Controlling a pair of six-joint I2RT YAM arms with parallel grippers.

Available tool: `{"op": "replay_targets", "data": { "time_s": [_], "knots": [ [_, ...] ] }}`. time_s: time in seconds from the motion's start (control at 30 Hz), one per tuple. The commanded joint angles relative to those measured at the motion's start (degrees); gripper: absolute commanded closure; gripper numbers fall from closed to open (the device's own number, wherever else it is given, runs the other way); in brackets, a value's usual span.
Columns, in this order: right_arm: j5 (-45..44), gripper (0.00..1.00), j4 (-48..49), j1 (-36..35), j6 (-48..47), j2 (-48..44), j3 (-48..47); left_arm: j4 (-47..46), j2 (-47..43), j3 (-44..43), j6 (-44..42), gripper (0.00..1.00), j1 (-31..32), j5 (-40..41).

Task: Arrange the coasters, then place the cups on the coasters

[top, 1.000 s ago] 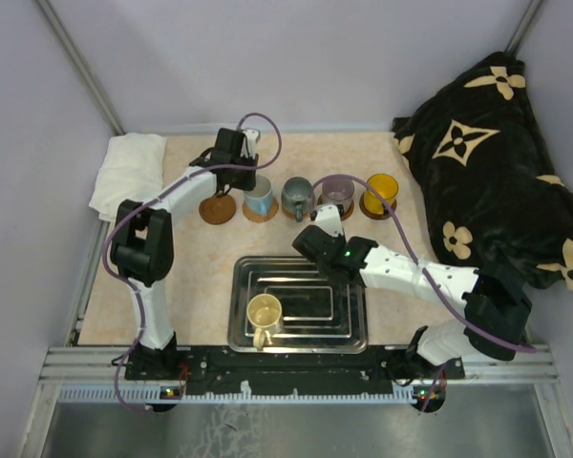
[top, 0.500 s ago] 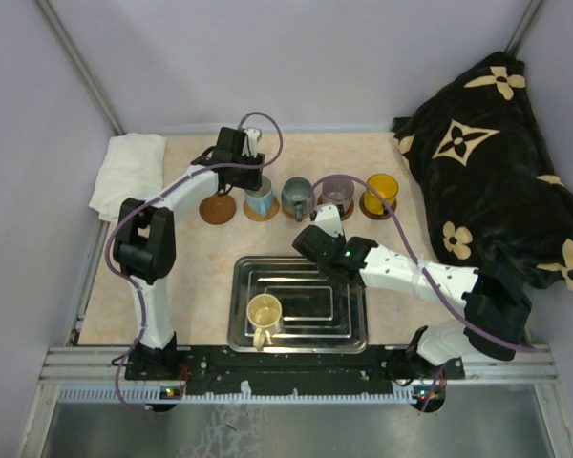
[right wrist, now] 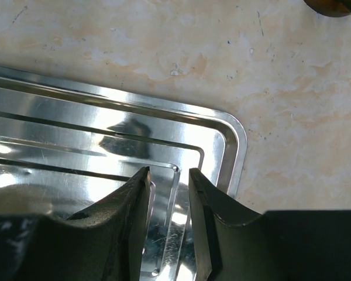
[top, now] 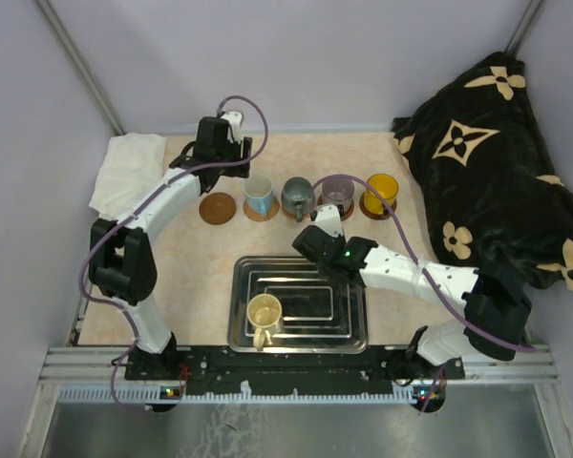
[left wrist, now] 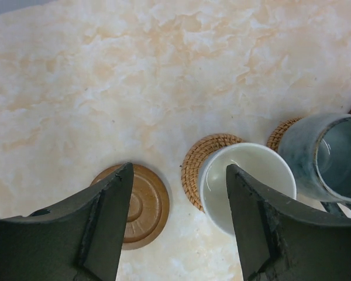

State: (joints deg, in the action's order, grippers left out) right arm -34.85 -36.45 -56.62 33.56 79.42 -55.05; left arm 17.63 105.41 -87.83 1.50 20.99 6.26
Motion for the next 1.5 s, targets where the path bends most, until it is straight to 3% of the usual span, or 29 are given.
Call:
{"op": "replay_targets", "data": {
  "time_s": [0.0,0.1,0.13,0.3,0.37,0.47,0.87,1.47],
  "knots": [
    [-3.0,0.66,0.7,-0.6,1.6,-1.9,0.0,-2.9,-7.8,5.0,1.8,0.28,-0.2,1.6],
    [-4.9,0.66,0.6,-0.6,1.8,-3.7,-0.1,-5.1,-13.5,11.9,2.4,0.26,0.2,-1.7],
    [-5.5,0.66,1.0,-0.6,1.7,-4.3,0.0,-5.7,-15.4,14.5,3.1,0.18,1.0,-2.2],
    [-6.8,0.66,1.3,-0.5,1.2,-5.6,-0.5,-8.2,-23.1,26.4,6.7,0.15,6.9,1.5],
    [-6.7,0.66,1.2,-0.5,1.2,-5.9,-0.8,-8.7,-24.9,29.2,8.6,0.01,9.2,2.5],
    [-5.9,0.66,1.3,-0.5,1.3,-6.9,-0.7,-9.4,-25.8,31.4,10.6,0.00,11.6,4.2],
    [-5.2,0.66,1.2,-0.5,3.0,-11.3,1.8,-9.8,-18.6,27.7,13.8,0.00,12.8,10.1],
    [-4.9,0.66,0.9,-0.5,2.6,-10.0,1.5,-9.8,-10.2,23.5,15.7,0.00,13.2,13.8]
  ]
}}
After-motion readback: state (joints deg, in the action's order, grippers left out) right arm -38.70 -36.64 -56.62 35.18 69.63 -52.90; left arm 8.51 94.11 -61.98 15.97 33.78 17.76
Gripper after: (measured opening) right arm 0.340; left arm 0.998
